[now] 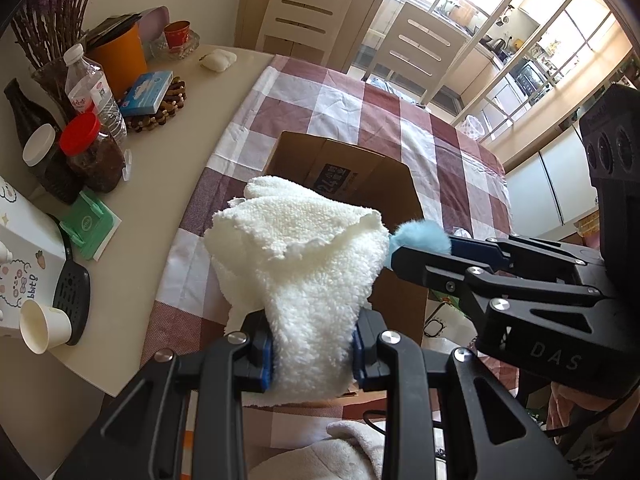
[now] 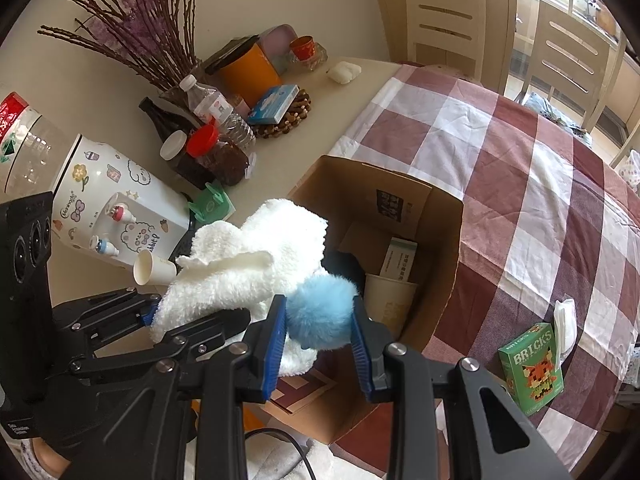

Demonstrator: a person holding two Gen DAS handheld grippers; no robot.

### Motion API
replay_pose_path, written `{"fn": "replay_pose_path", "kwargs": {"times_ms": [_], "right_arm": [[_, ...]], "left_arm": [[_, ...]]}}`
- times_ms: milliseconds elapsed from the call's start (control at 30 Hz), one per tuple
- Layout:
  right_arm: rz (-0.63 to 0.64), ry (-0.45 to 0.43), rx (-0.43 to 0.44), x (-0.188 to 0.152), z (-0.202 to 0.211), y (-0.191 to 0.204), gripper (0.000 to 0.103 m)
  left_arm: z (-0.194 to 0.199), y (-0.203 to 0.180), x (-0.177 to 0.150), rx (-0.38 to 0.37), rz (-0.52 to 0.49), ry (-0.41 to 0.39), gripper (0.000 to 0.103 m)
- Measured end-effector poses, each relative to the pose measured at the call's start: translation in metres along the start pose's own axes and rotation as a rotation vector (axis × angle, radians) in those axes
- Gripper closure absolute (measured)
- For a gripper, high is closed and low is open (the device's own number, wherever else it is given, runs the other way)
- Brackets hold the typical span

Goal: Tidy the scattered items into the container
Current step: 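Open the left tool dropping the towel while the right tool drops the pompom into the box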

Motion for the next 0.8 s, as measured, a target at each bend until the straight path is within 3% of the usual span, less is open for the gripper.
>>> {"fn": "replay_pose_path", "kwargs": {"times_ms": [100, 200, 333, 467, 800], "right_arm": [[0.002, 0.007, -0.003, 0.000, -0.002, 0.000, 0.071], [0.004, 0.027, -0.011, 0.001, -0.005, -0.002, 0.071], [0.003, 0.029, -0.023, 0.005, -0.002, -0.004, 0.069], [-0.003, 0.000, -0.032, 0.013, 0.004, -0.005, 0.059], [-0.034, 0.004, -0.038, 0.012, 0.007, -0.009, 0.057]], "left_arm": [[-0.002, 0.001, 0.000, 0.000, 0.003, 0.006, 0.072], [-0.002, 0.003, 0.000, 0.009, 0.005, 0.011, 0.063], [0.004, 0.006, 0.002, 0.036, -0.001, 0.002, 0.034], [0.011, 0.012, 0.005, 0.080, -0.016, -0.003, 0.018], [0.020, 0.022, 0.007, 0.103, 0.012, 0.001, 0.017]]}}
Point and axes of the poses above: each gripper's, at about its wrist camera, not at the fingertips, and z roughly against the way its jaws point, y to its left, x to its top, the point moved 7 cm from there along -z, roughly the way its jaws point, and after that the axes turned 13 degrees about -y, right-handed, at the moved point
